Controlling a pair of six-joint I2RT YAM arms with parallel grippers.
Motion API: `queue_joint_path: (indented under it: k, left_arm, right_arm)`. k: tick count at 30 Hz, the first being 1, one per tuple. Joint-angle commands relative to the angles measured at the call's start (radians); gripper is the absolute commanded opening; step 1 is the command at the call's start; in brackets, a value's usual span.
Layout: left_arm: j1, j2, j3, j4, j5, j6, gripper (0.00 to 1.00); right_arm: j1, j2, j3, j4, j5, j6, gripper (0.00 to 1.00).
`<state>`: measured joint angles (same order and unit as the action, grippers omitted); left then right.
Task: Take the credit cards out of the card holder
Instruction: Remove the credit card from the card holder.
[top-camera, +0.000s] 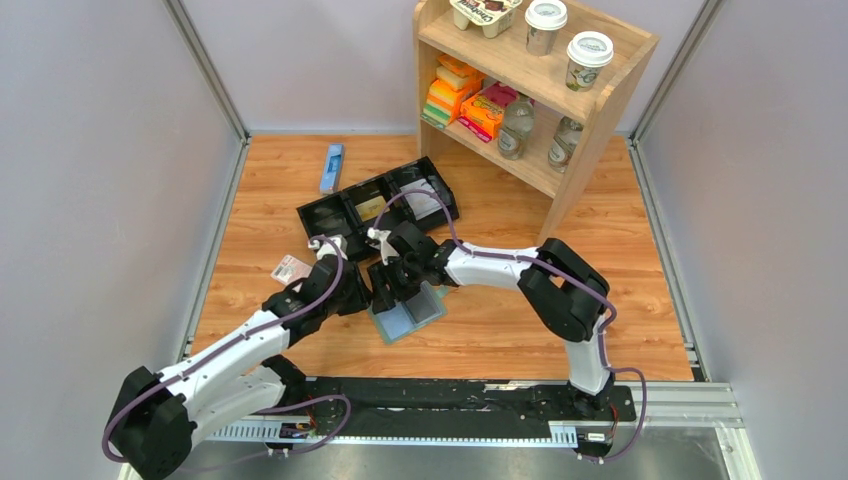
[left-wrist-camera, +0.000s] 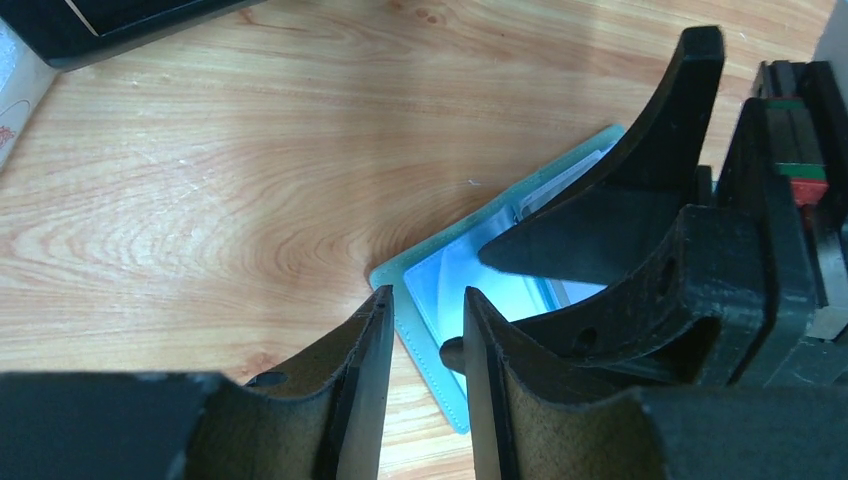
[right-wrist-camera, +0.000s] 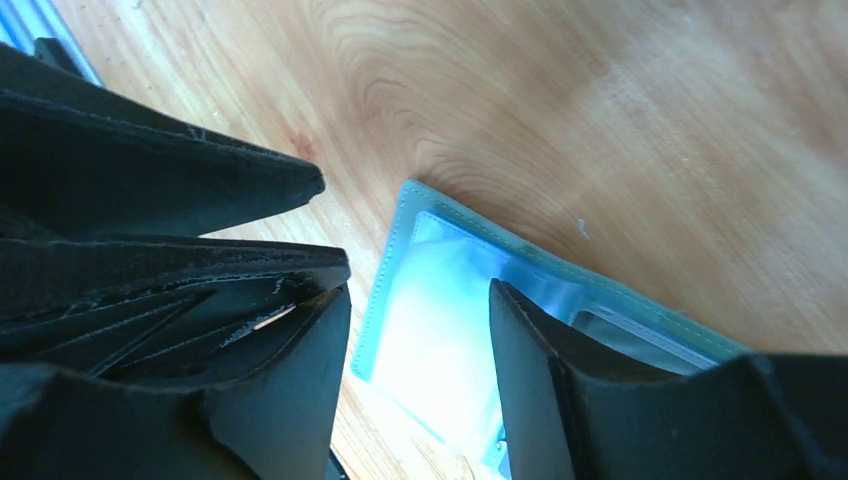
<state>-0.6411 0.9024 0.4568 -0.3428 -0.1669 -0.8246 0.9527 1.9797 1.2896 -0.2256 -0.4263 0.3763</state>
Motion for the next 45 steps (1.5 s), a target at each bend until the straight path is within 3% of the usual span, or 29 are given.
queue_joint_path:
  k: [1,7,9,18,37,45]
  left_arm:
    - [-0.006,0.024,0.02,0.01,0.041,0.008,0.4]
    - [-0.006,0.159,0.082,0.004,0.122,0.062,0.4]
    - [-0.006,0.214,0.108,0.002,0.145,0.073,0.39]
    - [-0.006,0.38,0.169,-0.048,0.159,0.084,0.38]
    - [-0.019,0.4,0.215,-0.196,0.098,0.104,0.35]
    - [-0.02,0.429,0.206,-0.17,0.118,0.104,0.35]
  right_arm:
    - [0.0,-0.117,-0.009,0.017,0.157,-0.019,0.59]
    - [0.0,-0.239,-0.091,-0.049,0.475,-0.057,0.67]
    - [0.0,-0.233,-0.093,-0.093,0.517,-0.065,0.68]
    - [0.0,-0.206,-0.151,-0.095,0.509,-0.028,0.7]
    - [0.017,-0.194,-0.148,-0.055,0.445,-0.056,0.61]
    - [0.024,-0.151,-0.131,-0.075,0.446,-0.07,0.61]
